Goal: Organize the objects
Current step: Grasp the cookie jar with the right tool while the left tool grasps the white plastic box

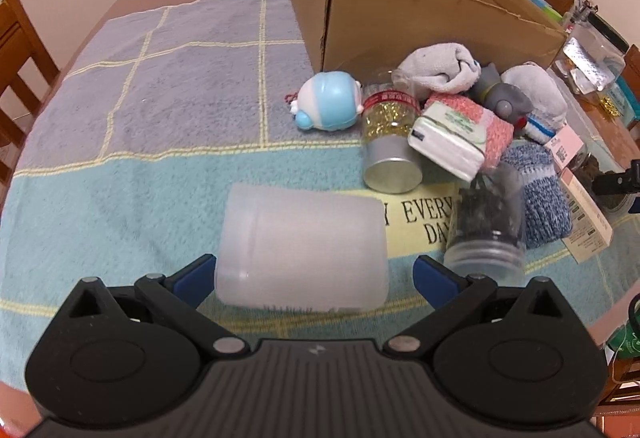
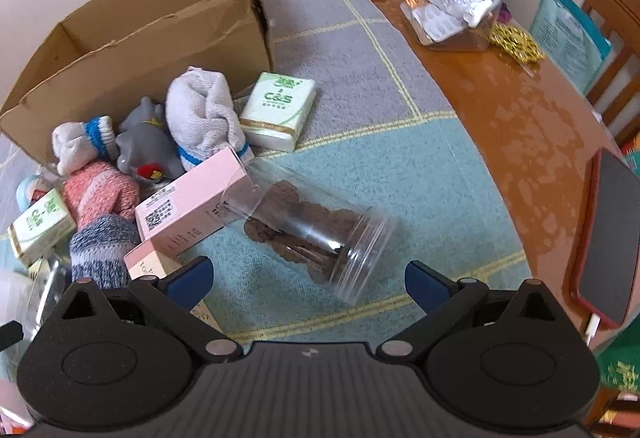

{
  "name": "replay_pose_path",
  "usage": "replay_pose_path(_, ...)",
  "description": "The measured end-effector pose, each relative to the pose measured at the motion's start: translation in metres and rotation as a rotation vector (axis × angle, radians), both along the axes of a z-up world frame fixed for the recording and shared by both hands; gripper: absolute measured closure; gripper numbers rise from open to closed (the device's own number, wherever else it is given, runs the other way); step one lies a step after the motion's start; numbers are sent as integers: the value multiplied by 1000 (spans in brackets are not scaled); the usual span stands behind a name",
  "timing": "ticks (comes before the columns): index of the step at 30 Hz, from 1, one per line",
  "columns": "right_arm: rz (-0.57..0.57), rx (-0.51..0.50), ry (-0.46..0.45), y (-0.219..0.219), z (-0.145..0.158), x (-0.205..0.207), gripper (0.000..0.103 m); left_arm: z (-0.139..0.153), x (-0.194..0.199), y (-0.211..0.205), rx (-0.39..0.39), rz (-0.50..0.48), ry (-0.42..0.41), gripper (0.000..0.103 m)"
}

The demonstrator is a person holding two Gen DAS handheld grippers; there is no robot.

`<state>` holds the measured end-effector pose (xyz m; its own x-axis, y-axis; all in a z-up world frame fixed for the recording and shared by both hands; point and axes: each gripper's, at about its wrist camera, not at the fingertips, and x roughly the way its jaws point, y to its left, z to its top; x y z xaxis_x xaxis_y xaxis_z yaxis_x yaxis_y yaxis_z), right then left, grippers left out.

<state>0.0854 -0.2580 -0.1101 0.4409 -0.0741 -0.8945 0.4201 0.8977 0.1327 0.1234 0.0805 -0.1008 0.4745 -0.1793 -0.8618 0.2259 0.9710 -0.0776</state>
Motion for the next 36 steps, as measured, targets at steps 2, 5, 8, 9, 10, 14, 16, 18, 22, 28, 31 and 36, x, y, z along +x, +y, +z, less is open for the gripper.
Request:
replay_pose_path(2, -23, 20, 6, -1, -2, 4, 0, 0, 3, 1, -6, -8, -2, 1)
replay_pose_path(5, -47, 50, 1, -1, -2, 11, 0, 1, 7, 2, -9, -17, -3, 1)
replay_pose_path(8, -73, 39, 13, -1, -2, 21, 0, 3, 10, 2, -20, -21, -4, 1)
replay_pose_path(9, -84, 37, 17, -2, -2, 25, 0, 2, 11, 2, -23, -19, -1, 1)
replay_pose_path(10, -96, 38, 19, -3, -2, 27, 0, 2, 12, 2, -23, -15, 2, 1)
replay_pose_path(14, -126, 29, 25, -4, -4, 38, 0, 0, 13, 2, -25, 9, 10, 1)
replay_pose_path(16, -135, 12, 21, -4, -5, 43, 0, 0, 13, 2, -22, 22, 13, 1)
replay_pose_path(18, -138, 4, 28, -6, -7, 47, 0, 0, 13, 0, -15, 27, 15, 1)
replay_pose_path(22, -138, -11, 44, -13, -10, 50, 0, 0, 14, -5, 5, 17, 13, 1)
replay_pose_path(28, -161, 3, 70, -20, -18, 53, 0, 1, 16, -9, 30, 6, 3, 2)
replay_pose_path(31, -148, 2, 86, -20, -17, 53, 1, 3, 17, -9, 48, -15, -2, 4)
replay_pose_path(36, -92, -28, 120, -18, -15, 55, 1, 4, 20, -4, 50, -32, 3, 16)
